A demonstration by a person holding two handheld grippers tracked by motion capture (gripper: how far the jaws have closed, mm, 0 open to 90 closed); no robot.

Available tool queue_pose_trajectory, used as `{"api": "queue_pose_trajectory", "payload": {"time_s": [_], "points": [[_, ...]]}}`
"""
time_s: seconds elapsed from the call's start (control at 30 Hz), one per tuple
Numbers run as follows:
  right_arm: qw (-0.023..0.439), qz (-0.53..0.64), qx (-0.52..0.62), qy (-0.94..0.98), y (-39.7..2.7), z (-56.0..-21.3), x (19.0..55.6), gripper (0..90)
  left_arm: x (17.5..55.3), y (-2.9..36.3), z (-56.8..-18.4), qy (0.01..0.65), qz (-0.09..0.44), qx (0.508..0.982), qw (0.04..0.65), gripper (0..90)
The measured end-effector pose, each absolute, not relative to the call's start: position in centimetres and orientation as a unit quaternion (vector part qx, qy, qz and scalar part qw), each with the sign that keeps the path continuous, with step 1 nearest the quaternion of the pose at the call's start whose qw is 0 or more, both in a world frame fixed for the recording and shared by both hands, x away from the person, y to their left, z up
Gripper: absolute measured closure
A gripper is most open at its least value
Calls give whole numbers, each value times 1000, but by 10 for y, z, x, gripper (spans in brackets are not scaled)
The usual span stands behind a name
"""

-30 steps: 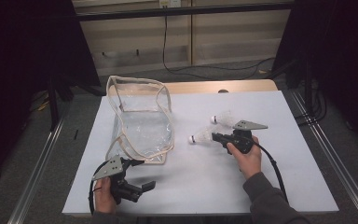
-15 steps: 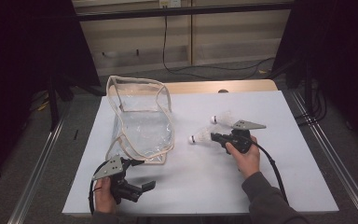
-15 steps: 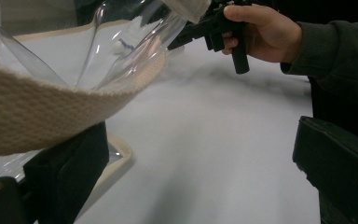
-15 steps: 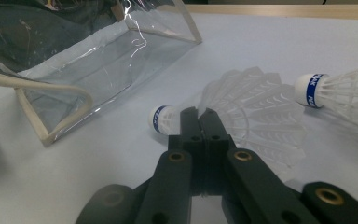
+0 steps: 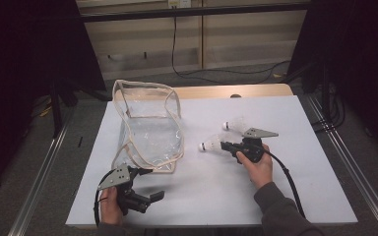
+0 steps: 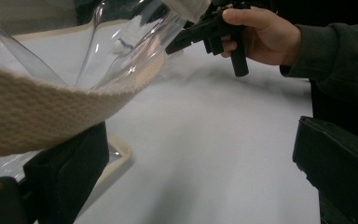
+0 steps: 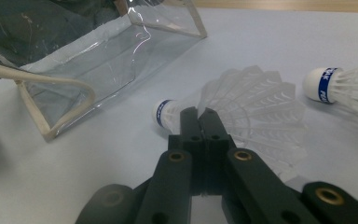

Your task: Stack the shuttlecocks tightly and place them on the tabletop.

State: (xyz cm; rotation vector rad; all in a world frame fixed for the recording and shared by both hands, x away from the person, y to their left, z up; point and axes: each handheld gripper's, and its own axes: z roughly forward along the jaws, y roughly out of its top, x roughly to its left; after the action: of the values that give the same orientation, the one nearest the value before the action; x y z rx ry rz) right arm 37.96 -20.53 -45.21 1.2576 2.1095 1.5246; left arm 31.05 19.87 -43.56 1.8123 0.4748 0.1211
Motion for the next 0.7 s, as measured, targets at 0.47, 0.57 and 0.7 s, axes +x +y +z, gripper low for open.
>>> {"api": "queue_pose_trajectory", "payload": {"time_s": [0.47,0.57,0.7], "points": [[126,524,434,722,-204,-454,381,900,311,198,-436,204,51,778,591,36],[127,524,435,721,-204,-454,381,900,311,198,-436,205,51,778,591,36],[125,524,434,722,-204,-454,381,900,311,198,-436,205,51,779,591,36]]}}
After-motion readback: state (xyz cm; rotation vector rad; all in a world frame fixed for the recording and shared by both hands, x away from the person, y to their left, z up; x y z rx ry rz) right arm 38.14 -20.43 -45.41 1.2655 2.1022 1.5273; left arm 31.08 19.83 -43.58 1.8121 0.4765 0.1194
